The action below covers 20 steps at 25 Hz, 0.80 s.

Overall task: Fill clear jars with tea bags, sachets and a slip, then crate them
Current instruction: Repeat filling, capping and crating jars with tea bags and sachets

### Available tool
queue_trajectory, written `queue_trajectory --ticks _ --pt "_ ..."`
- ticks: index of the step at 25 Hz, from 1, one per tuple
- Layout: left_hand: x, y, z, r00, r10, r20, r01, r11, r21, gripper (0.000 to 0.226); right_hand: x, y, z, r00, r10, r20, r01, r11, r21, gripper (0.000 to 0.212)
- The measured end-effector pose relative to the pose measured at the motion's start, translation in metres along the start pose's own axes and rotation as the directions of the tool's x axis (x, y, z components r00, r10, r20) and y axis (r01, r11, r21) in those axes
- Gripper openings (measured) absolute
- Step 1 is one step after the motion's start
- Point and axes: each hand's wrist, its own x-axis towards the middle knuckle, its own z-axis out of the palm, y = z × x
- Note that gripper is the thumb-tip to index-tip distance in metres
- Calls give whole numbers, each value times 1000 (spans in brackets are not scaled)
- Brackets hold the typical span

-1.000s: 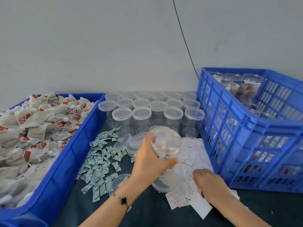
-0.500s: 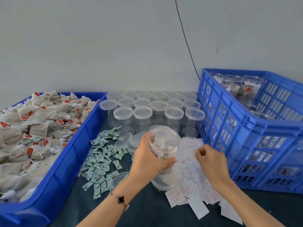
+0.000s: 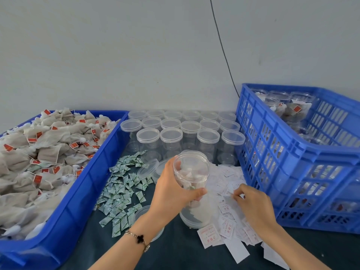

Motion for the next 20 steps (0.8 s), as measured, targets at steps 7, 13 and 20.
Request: queue_trajectory --ticks 7,13,20 --pt "0 -4 2 1000 17 3 -17 1000 24 103 4 0 -14 969 245 2 -227 894 386 15" --pt "-1 -3 1 999 45 11 -46 998 32 107 3 -24 -35 958 282 46 -223 637 738 12" --pt "-8 5 7 990 120 73 -127 988 87 112 -9 -83 -73 767 -419 -486 570 793 215 7"
